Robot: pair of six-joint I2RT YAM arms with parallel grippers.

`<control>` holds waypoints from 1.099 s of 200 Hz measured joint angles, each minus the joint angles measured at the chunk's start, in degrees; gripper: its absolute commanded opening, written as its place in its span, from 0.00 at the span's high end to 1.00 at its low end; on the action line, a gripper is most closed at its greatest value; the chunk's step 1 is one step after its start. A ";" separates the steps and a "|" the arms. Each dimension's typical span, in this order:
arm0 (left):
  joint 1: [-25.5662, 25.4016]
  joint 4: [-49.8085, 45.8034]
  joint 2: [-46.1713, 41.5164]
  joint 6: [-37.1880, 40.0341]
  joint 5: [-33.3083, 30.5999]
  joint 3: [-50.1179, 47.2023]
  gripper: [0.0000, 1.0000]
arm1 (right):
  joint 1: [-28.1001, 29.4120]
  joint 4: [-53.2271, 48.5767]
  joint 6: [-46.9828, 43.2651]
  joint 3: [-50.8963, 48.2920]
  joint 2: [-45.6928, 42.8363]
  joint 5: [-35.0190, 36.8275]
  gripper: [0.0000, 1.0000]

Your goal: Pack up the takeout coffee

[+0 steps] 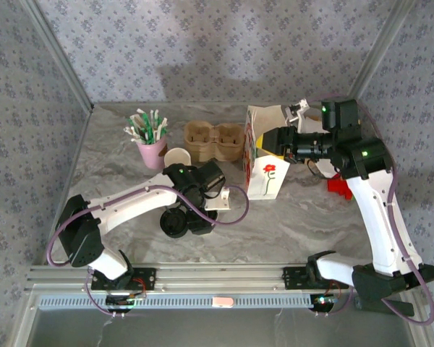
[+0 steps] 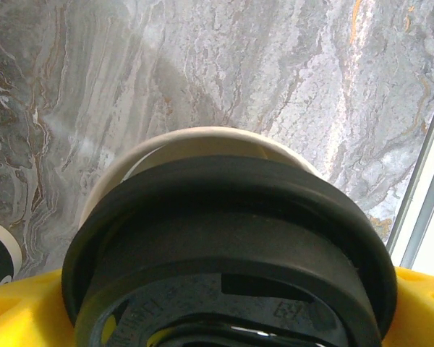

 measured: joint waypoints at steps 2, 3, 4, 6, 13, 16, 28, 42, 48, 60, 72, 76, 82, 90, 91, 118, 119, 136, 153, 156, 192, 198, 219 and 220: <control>-0.02 0.00 0.00 0.00 -0.09 0.00 0.06 | 0.00 0.02 0.02 -0.02 -0.02 -0.02 0.52; -0.04 0.00 0.00 0.00 -0.13 0.00 0.06 | 0.00 0.04 0.02 -0.02 -0.02 -0.04 0.52; -0.04 0.00 0.00 0.00 -0.15 0.00 0.06 | 0.00 0.04 0.04 -0.02 -0.02 -0.04 0.52; -0.07 0.02 0.00 0.04 -0.20 0.00 0.06 | 0.00 0.04 0.07 -0.02 -0.02 -0.07 0.52; -0.17 0.11 0.00 0.17 -0.35 0.02 0.06 | 0.00 0.04 0.09 -0.04 -0.02 -0.22 0.52; -0.26 0.17 0.00 0.20 -0.37 0.02 0.05 | 0.00 0.07 0.09 -0.07 -0.02 -0.24 0.52; -0.48 0.33 0.00 0.37 -0.59 0.11 0.04 | 0.00 0.09 0.28 -0.09 -0.02 -0.24 0.52; -0.66 0.55 0.00 0.42 -1.01 0.22 0.03 | 0.00 0.24 0.39 -0.15 -0.02 -0.24 0.52; -0.68 0.66 0.00 0.59 -1.16 0.22 0.03 | 0.00 0.37 0.46 -0.17 -0.02 -0.26 0.52; -0.68 0.87 0.02 0.79 -1.27 0.26 0.02 | 0.00 0.46 0.48 -0.17 -0.02 -0.26 0.51; -0.68 1.03 0.07 1.01 -1.44 0.52 0.01 | 0.00 0.46 0.48 -0.17 -0.04 -0.26 0.51; -0.68 1.05 0.09 1.05 -1.55 0.70 0.01 | 0.00 0.46 0.48 -0.20 -0.07 -0.26 0.51; -0.70 1.07 0.09 1.25 -1.62 0.92 0.01 | 0.00 0.48 0.48 -0.26 -0.13 -0.26 0.51; -0.68 1.20 0.09 1.42 -1.77 1.20 0.01 | 0.00 0.46 0.48 -0.33 -0.20 -0.26 0.51; -0.68 1.18 0.09 1.44 -1.84 1.22 0.01 | 0.00 0.46 0.48 -0.35 -0.20 -0.26 0.51; -0.68 1.27 0.09 1.88 -2.84 2.47 0.01 | -0.09 0.48 0.50 -0.39 -0.46 -0.50 0.49; -0.68 1.25 0.09 1.88 -2.91 2.58 0.01 | -0.09 0.50 0.48 -0.39 -0.46 -0.52 0.48; -0.70 1.29 -0.15 1.90 -3.41 3.85 0.00 | -0.13 0.48 0.48 -0.39 -0.52 -0.83 0.44; -0.68 1.53 -1.60 1.88 -4.11 4.63 0.00 | -0.20 0.42 0.57 -0.39 -0.52 -1.01 0.40; -0.70 1.64 -2.14 1.88 -4.22 4.66 0.00 | -0.22 0.44 0.42 -0.39 -0.50 -1.05 0.39; -0.68 3.63 -11.13 0.63 -8.26 4.68 0.00 | 0.11 -3.21 -1.68 0.55 0.15 1.55 0.36; -0.68 4.55 -13.27 -0.13 -10.08 4.68 0.00 | 0.61 -4.61 -2.56 1.29 0.66 2.91 0.36; 0.02 8.41 -20.02 -6.16 -18.73 4.68 0.00 | 6.27 -10.23 -6.45 5.18 4.13 9.49 0.33; 0.15 8.55 -20.26 -6.45 -19.04 4.70 0.00 | 6.58 -10.40 -6.62 5.31 4.31 9.79 0.33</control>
